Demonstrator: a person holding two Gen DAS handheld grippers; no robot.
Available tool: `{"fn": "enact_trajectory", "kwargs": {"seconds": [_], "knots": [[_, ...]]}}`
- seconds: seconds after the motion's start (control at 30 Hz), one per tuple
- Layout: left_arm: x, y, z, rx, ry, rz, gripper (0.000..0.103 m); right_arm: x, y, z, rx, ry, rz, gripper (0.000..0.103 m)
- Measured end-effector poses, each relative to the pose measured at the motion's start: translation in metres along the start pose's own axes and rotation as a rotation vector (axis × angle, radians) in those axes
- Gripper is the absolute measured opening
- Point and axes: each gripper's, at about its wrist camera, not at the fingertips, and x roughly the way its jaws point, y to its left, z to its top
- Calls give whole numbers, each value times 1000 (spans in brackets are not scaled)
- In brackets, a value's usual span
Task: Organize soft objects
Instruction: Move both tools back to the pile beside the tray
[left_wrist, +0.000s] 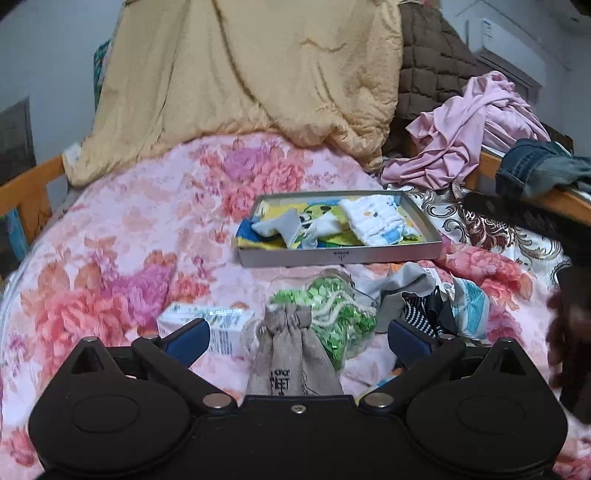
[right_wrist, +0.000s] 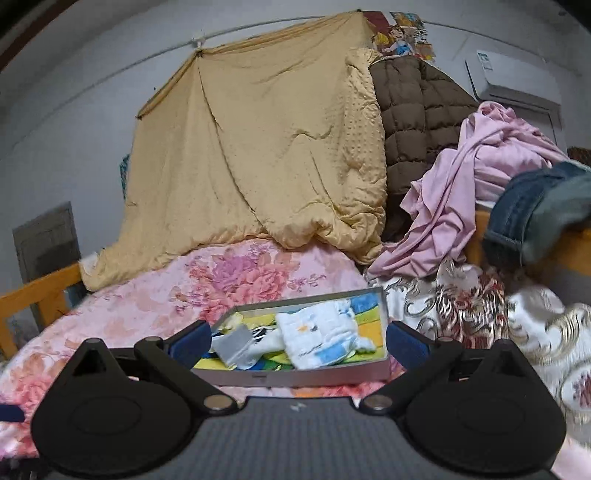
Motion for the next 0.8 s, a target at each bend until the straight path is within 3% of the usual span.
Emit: {"fn": "enact_trajectory", "kwargs": {"seconds": [0.1, 0.2, 0.3, 0.43, 0.8], "knots": [[8, -2, -5, 11, 16, 1, 102, 14, 1, 8, 30, 27, 1, 103], [19, 1, -10, -18, 33, -3, 102, 7, -2, 5, 72, -2, 28, 103], [32, 5, -14, -27, 58, -3, 102, 0, 0, -5, 19, 3, 34, 103], [46, 11, -20, -52, 83, 3, 102, 6, -7, -13, 54, 65, 66, 103], [85, 13, -37, -81, 171, -39, 100, 27, 4, -32, -52, 109, 44, 103]]}}
